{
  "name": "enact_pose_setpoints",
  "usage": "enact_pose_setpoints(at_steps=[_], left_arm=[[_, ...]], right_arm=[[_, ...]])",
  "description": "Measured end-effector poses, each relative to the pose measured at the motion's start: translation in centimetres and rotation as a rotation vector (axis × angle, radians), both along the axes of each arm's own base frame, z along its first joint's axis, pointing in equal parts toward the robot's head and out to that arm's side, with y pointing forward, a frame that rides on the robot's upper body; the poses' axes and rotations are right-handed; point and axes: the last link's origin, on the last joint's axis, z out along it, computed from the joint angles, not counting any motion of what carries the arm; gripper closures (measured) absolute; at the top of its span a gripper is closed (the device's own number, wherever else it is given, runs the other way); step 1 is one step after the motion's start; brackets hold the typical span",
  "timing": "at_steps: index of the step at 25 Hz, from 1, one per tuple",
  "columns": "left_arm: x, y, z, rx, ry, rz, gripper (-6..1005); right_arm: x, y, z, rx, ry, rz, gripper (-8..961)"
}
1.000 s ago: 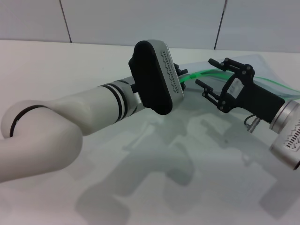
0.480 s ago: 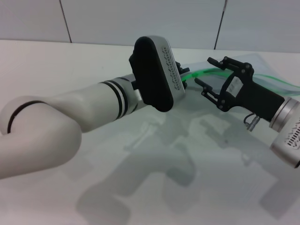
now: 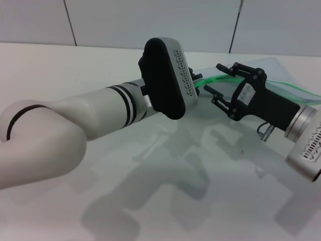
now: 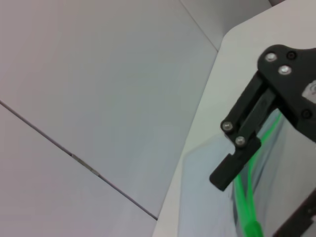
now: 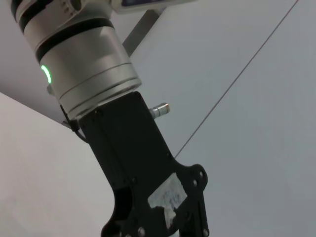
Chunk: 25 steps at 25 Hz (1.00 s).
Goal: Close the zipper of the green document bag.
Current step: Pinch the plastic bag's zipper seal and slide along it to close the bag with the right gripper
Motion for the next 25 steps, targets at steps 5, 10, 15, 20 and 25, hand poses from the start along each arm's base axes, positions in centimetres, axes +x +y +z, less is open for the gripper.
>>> enact_pose_setpoints(at_steps=[5,10,15,20,25], left_arm=[[0.14,0.02,-0.04,-0.002,0.002,-0.004,945],[0.17,-0.01,-0.11,-0.007,0.006,-0.003,945],[0.23,-0.04,-0.19,-0.01,0.006,-0.003,944],[0.36,-0.08,-0.28,-0.011,0.006,-0.006,944],[0.34,-0.07,-0.3,-0.011,0.007,-0.007,945]], right_arm=[[-0.38,0.22,-0.2,-0.002,-0.005,0.007,462],[-0.37,0.33,-0.25,-0.002,-0.013,0.004,500],[-0.34,0.65,-0.43,-0.002,-0.034,-0.008,500],[-0.25,0.68,-0.57,-0.003,-0.041,-0.014,500],[-0.23,0.69,-0.59,-0.003,-0.043,-0.016,501]])
